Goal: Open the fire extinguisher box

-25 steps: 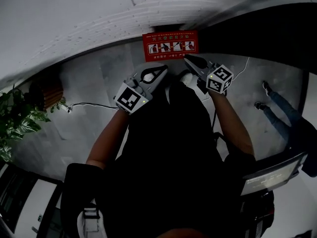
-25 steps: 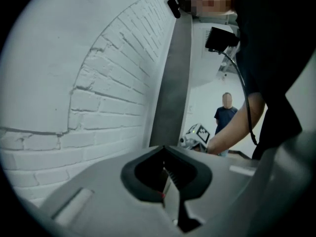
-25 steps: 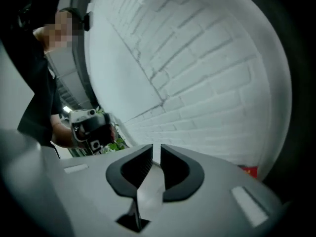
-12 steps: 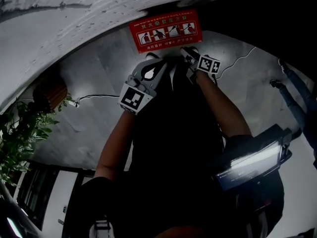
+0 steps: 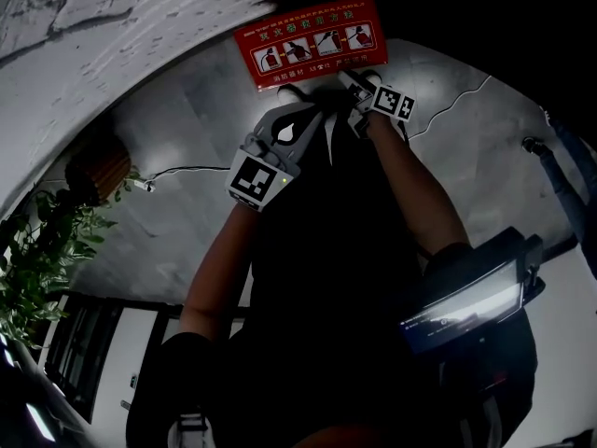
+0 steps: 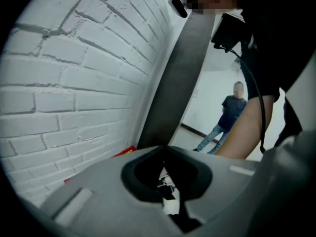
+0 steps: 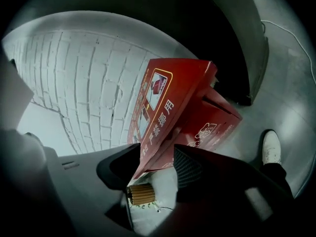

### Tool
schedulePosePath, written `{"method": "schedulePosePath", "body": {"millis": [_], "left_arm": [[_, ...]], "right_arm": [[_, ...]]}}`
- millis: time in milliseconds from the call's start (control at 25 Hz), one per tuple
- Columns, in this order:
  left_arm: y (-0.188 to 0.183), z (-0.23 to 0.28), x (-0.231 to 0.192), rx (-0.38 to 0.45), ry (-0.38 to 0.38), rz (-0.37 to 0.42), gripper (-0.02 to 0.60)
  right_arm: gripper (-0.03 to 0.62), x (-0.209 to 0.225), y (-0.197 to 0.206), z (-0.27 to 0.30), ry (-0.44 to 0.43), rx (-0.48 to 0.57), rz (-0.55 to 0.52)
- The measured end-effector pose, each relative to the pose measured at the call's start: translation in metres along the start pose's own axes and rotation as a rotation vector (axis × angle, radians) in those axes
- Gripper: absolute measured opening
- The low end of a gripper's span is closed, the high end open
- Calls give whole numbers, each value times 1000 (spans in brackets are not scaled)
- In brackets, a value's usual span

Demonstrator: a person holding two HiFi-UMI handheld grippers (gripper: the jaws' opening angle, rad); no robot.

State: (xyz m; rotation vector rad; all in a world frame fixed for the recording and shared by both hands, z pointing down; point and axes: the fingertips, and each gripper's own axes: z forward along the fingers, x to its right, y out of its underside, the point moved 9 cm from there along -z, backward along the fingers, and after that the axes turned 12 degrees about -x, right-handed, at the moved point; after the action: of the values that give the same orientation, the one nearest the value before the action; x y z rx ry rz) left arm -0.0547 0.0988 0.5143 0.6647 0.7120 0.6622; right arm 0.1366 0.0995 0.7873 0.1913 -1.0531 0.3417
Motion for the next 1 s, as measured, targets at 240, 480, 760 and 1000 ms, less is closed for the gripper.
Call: {"method": "schedulePosePath", "body": {"millis": [240,480,760,1000], "left_arm": [[15,-4,2,-5,-11,-19,-5],[16,-9,0,-6,-22,-18,-5],[-1,-13,7,13,-4,-18,-5],[-28,-35,6,58,-10,22,-5]], "right_arm": [[176,9,-7,7,-10,55,39],[132,8,-4,7,3,81,51],[107,-31,-8,-21,-46,96,51],[98,-96,-23,-41,-114,112,21]]}}
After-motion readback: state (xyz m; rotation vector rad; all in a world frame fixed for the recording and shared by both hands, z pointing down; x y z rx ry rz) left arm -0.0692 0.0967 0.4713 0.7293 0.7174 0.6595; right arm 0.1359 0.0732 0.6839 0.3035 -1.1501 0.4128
